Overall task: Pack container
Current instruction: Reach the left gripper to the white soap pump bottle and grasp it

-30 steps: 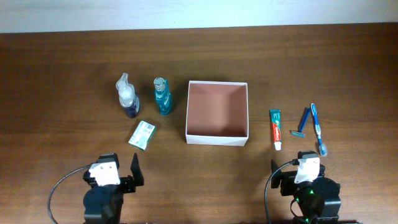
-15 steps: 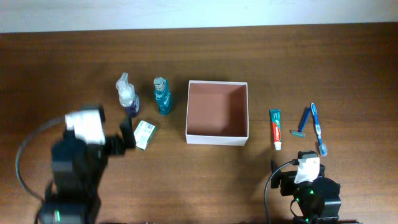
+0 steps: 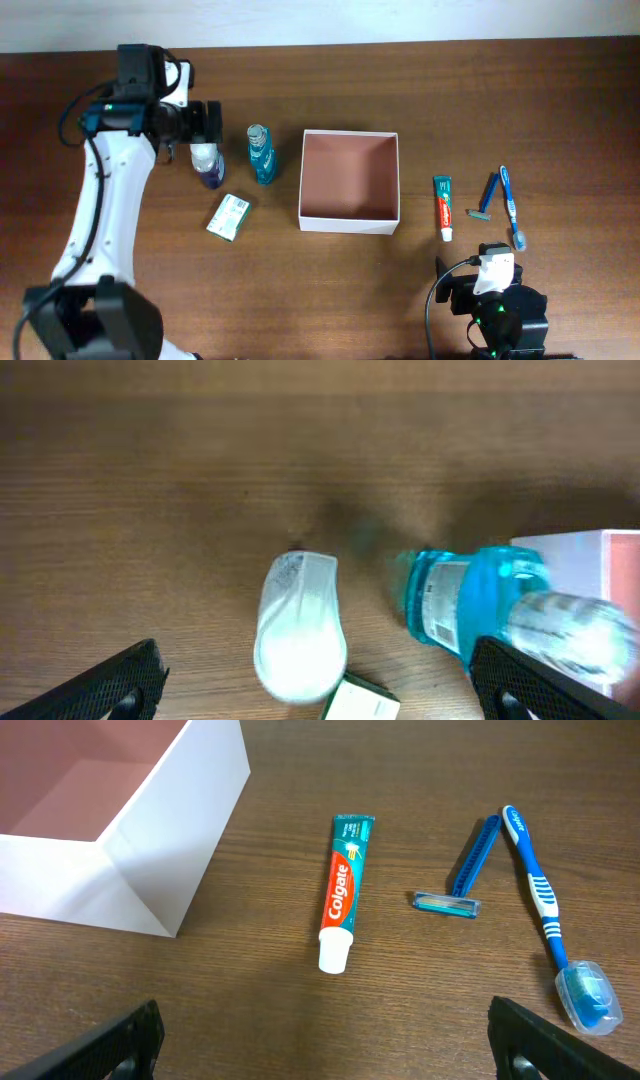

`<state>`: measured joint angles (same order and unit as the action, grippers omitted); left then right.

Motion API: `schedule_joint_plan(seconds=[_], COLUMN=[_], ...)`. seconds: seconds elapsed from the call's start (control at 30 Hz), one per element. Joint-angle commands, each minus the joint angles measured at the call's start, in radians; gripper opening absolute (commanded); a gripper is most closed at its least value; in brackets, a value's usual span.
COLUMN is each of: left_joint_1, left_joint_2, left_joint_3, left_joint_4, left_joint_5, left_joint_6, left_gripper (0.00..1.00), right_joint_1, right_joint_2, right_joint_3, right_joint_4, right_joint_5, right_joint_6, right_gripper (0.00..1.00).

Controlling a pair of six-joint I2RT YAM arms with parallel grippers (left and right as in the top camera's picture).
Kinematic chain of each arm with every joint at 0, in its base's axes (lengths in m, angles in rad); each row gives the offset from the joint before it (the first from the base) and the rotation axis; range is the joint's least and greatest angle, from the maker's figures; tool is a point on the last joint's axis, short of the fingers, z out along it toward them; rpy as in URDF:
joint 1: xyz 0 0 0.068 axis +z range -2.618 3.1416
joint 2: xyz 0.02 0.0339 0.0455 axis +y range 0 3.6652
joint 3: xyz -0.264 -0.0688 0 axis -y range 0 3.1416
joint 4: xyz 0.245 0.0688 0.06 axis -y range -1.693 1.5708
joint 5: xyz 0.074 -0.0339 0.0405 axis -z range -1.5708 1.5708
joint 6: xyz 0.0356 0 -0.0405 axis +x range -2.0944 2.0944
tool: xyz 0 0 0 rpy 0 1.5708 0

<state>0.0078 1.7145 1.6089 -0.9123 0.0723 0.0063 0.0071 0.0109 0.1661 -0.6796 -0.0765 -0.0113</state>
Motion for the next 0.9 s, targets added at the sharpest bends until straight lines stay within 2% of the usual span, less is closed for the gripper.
schedule_joint_plan(seconds=[0.0,0.07,0.1,0.17,0.3,0.37,0.4,0.53,0.63,0.7,0.87], left_joint_1=[0.002,0.002,0.002,0.002,0.002,0.002,0.002,0.003,0.004,0.004,0.002], left_joint_2=[0.119,0.163,0.186,0.216,0.251,0.262,0.264,0.262,0.26,0.257,0.237], left_joint_3=[0.024,0.024,0.024,0.024,0.023,0.023,0.023,0.024,0.037,0.078,0.413], left_joint_4=[-0.002,-0.004,-0.012,-0.036,-0.05,-0.047,-0.05,-0.047,-0.067,-0.119,-0.394], left_joint_5=[0.018,0.018,0.018,0.018,0.017,0.018,0.018,0.01,0.01,0.01,0.011], left_joint_6=[0.029,0.029,0.029,0.029,0.033,0.033,0.033,0.034,0.034,0.034,0.033], left_gripper=[0.96,0.89,0.81,0.71,0.7,0.63,0.56,0.46,0.26,0.18,0.16], right_joint_1=[-0.008,-0.008,-0.008,-0.008,-0.008,-0.008,-0.008,-0.008,-0.008,-0.008,-0.008], right_joint_2=[-0.008,-0.008,-0.008,-0.007,-0.008,-0.008,-0.007,-0.007,-0.008,-0.008,-0.007], right_joint_3=[-0.005,-0.005,-0.005,-0.005,-0.005,-0.005,-0.005,-0.005,-0.005,-0.005,-0.005], right_joint_4=[0.0,0.0,0.0,0.0,0.0,0.0,0.0,0.0,0.0,0.0,0.0], right_joint_5=[-0.009,-0.009,-0.009,-0.009,-0.009,-0.009,-0.009,-0.009,-0.009,-0.009,-0.009], right_joint_6=[0.0,0.001,0.0,0.0,0.001,0.0,0.0,0.0,0.001,0.0,0.0], right_gripper=[0.99,0.99,0.99,0.99,0.99,0.99,0.99,0.99,0.99,0.99,0.99])
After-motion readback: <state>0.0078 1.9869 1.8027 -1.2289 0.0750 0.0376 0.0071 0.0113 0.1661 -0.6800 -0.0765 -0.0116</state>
